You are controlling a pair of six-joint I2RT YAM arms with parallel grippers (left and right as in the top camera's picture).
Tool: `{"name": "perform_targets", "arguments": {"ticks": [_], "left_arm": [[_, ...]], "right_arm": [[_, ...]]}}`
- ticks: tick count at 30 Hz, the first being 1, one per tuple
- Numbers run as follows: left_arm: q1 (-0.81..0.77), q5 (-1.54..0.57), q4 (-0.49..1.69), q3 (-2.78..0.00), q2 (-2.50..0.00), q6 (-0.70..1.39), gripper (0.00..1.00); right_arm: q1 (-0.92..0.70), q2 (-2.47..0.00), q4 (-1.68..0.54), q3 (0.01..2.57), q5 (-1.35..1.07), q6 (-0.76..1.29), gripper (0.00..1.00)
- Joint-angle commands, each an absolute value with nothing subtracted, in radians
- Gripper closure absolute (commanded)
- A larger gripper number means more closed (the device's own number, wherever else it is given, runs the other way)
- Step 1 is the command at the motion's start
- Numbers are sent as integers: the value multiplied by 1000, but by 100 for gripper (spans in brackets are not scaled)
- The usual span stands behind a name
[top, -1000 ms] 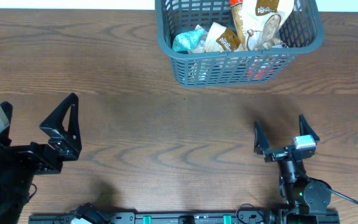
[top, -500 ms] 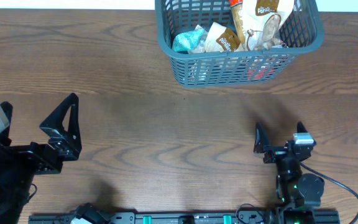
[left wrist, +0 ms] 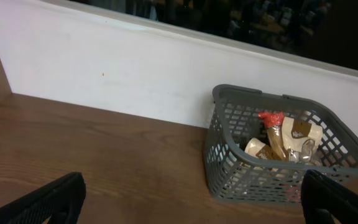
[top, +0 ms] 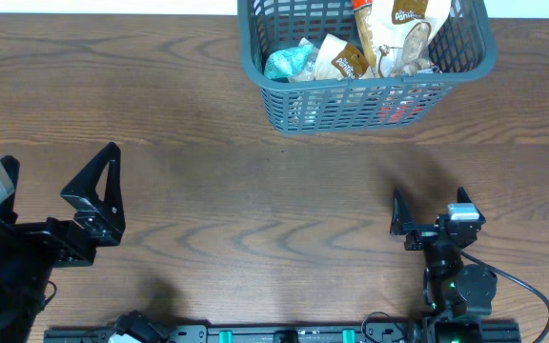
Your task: Pack container
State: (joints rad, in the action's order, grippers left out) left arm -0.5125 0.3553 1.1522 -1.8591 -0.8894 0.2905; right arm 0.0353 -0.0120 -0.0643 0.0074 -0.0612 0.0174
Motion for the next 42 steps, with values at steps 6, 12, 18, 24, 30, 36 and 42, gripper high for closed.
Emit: {"name": "perform_targets", "arguments": {"ticks": [6,12,18,24,30,36,42], "left_arm": [[-512,368,1151,-1856,-893,285,1],[-512,368,1151,-1856,-893,285,1],[-512,373,1201,-1856,-893,281,1],[-482,385,1251,-1816,-889,278,1],[-318,279,1024,-1629,-821,163,1],[-197,-21,563,-1264,-646,-99,1],[-139,-42,350,-913,-486,-104,1]], "right_arm": [[28,-5,-71,6,-49,2,1],[28,-5,-71,6,-49,2,1],[28,-5,-71,6,-49,2,1],[28,-5,-71,6,-49,2,1],[28,-5,-71,6,-49,2,1],[28,-5,-71,6,-49,2,1],[28,-5,-71,6,-49,2,1]]}}
